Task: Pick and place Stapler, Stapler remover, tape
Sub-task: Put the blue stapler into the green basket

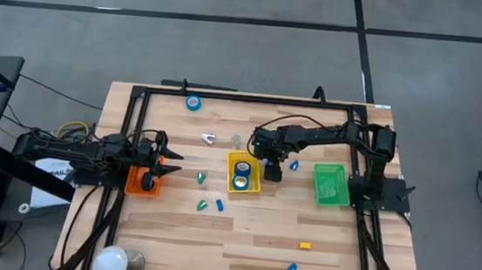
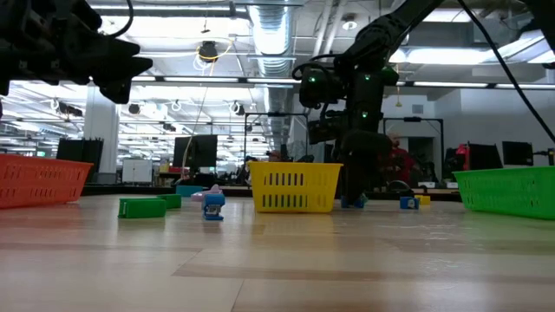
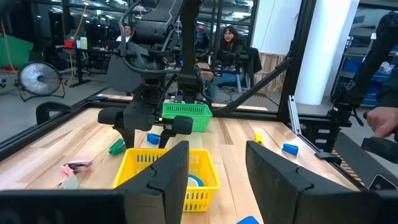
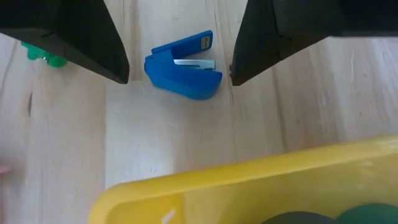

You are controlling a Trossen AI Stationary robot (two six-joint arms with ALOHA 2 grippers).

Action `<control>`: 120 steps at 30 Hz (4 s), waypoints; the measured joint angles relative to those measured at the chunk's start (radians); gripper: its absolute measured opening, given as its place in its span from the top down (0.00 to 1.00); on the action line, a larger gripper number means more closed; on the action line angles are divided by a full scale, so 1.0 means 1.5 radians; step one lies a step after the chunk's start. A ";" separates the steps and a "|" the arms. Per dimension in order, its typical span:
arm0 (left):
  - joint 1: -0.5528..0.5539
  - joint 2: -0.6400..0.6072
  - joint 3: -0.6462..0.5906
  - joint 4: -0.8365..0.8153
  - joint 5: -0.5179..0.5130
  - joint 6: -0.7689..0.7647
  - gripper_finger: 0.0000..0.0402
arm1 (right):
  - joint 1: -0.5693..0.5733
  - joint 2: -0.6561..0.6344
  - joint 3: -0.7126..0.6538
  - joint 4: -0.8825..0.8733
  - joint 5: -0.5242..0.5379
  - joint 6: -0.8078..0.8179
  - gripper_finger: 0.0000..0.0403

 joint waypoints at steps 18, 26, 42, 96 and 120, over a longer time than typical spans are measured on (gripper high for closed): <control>0.000 0.000 -0.001 0.006 0.000 0.000 0.63 | 0.000 -0.001 0.000 0.000 -0.002 0.002 0.59; 0.000 0.000 -0.001 0.011 0.000 0.000 0.63 | 0.000 -0.002 0.000 0.001 -0.002 0.002 0.61; 0.000 -0.001 -0.001 0.015 0.000 0.000 0.63 | 0.000 -0.029 0.000 -0.012 0.000 0.000 0.63; 0.000 0.000 -0.001 0.025 0.000 0.000 0.63 | 0.066 -0.473 -0.181 -0.281 -0.001 0.012 0.61; 0.000 0.000 -0.001 0.025 0.000 0.000 0.63 | 0.030 -0.510 -0.235 -0.370 -0.001 0.012 0.51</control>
